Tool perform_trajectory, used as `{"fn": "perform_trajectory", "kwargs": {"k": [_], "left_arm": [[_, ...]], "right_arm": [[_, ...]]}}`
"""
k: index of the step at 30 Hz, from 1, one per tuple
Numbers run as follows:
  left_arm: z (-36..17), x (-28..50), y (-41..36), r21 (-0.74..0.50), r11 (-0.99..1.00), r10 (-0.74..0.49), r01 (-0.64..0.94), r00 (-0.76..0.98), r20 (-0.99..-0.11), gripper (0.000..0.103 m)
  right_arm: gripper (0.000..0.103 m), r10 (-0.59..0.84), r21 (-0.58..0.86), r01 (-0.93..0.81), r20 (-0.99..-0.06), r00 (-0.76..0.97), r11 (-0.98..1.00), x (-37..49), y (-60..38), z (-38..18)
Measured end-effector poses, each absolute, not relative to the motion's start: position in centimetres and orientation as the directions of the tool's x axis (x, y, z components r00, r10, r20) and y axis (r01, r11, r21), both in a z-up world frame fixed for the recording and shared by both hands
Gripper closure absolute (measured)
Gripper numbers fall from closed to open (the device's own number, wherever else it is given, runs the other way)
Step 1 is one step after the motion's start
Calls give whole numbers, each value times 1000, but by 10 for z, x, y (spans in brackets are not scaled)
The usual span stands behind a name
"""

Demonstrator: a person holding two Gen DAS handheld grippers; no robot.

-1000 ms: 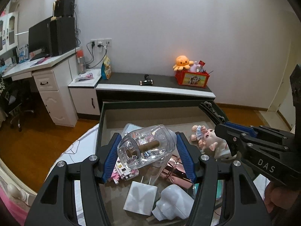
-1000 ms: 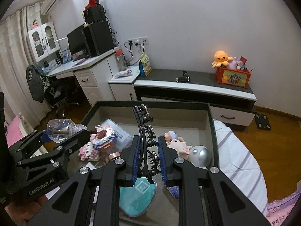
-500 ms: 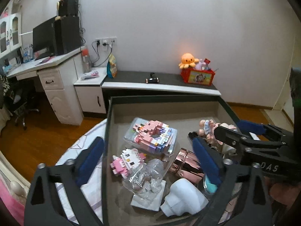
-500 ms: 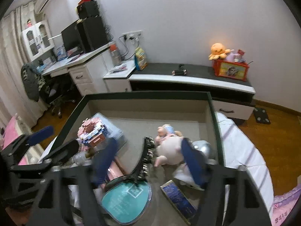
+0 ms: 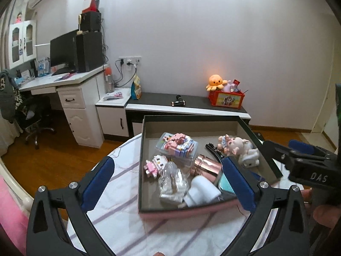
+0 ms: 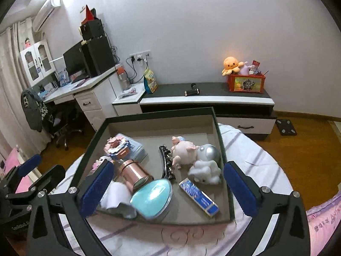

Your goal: Organize rigid objects

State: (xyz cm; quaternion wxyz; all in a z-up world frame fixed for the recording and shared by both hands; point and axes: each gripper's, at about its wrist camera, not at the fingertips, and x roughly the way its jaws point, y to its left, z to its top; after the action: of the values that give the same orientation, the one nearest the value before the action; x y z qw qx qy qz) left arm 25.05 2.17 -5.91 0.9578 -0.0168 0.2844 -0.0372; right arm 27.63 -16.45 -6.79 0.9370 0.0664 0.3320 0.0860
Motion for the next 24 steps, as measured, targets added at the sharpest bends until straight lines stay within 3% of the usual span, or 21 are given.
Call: {"fn": "perform_trajectory", "kwargs": {"k": [24], "left_arm": [[-29,62,17,-56,997,-76,57,888,-454,0]], "right_arm": [[0,117,102,-78,-475,872,992,68,-164,-31]]}}
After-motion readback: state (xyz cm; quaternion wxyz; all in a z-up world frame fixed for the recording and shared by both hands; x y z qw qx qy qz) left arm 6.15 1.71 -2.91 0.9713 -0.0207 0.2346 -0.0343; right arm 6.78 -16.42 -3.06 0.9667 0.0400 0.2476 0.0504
